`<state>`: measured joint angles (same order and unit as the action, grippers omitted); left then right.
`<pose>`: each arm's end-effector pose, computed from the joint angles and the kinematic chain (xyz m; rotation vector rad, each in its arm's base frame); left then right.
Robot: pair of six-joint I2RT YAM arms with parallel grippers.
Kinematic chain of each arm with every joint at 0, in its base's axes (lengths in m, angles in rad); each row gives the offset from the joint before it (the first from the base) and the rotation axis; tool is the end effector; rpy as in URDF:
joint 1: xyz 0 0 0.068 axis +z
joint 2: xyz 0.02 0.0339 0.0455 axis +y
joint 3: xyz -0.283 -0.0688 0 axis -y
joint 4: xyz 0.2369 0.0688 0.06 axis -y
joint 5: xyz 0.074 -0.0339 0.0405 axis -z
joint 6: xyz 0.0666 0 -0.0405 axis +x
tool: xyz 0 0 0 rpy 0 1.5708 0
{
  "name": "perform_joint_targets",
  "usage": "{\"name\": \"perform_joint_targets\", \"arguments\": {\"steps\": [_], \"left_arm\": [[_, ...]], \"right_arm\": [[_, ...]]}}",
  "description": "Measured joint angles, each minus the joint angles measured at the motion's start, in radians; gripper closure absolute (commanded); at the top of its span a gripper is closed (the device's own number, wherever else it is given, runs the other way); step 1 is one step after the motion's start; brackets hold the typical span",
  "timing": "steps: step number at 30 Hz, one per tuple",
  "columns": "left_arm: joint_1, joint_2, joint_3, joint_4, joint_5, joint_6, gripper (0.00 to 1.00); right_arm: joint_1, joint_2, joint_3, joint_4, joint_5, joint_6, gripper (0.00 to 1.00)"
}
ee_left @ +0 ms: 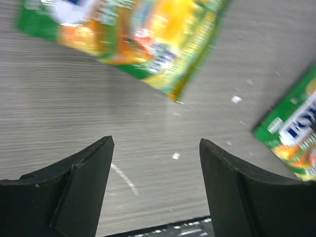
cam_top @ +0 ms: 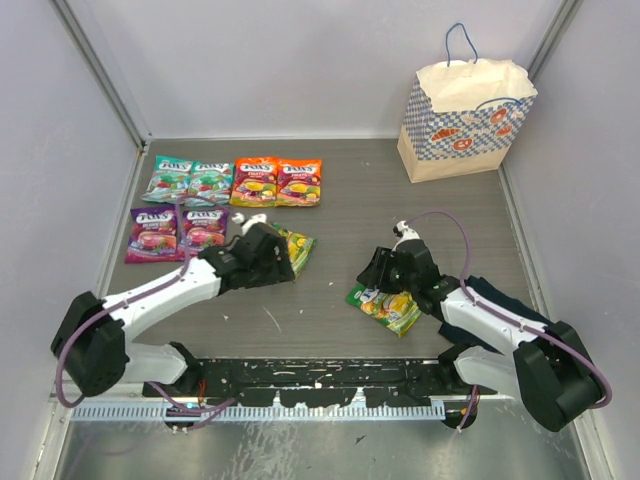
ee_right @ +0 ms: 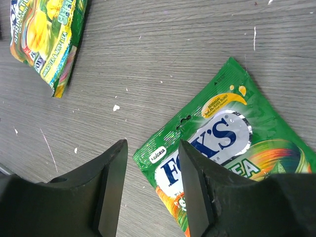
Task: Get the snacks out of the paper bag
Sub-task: Adjust the snack at the center of the board.
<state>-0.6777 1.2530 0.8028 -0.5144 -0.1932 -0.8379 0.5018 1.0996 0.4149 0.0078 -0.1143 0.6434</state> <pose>0.2031 -0.1470 0.2187 -0.2809 2.5340 -0.3684 0.1912 0.1136 0.1745 0.1019 2.3479 0.7231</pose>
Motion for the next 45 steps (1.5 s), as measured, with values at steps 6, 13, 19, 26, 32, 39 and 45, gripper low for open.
{"name": "perform_joint_targets", "arguments": {"steps": [6,13,19,26,32,39,45], "left_arm": [[-0.116,0.166,0.084,0.074,-0.016,-0.037,0.27],[-0.082,0.267,0.113,0.122,-0.066,-0.028,0.28],[-0.019,0.268,0.13,0.17,-0.061,-0.006,0.28],[0.111,0.322,0.079,0.242,0.008,-0.007,0.28],[0.179,0.369,0.077,0.286,0.084,-0.006,0.28],[0.262,0.461,0.193,0.261,0.107,0.079,0.28],[0.267,0.488,0.272,0.163,0.044,0.225,0.26]], "right_arm": [[0.0,0.006,0.0,0.015,-0.018,-0.009,0.47],[0.0,0.006,-0.022,0.023,-0.034,-0.021,0.47],[0.0,0.006,-0.045,0.04,-0.041,-0.023,0.47],[-0.001,0.006,-0.049,0.052,-0.049,-0.023,0.47],[-0.002,0.007,-0.052,0.061,-0.056,-0.023,0.47],[-0.002,0.015,-0.054,0.071,-0.066,-0.023,0.46],[-0.002,0.029,-0.054,0.082,-0.073,-0.023,0.46]]}}
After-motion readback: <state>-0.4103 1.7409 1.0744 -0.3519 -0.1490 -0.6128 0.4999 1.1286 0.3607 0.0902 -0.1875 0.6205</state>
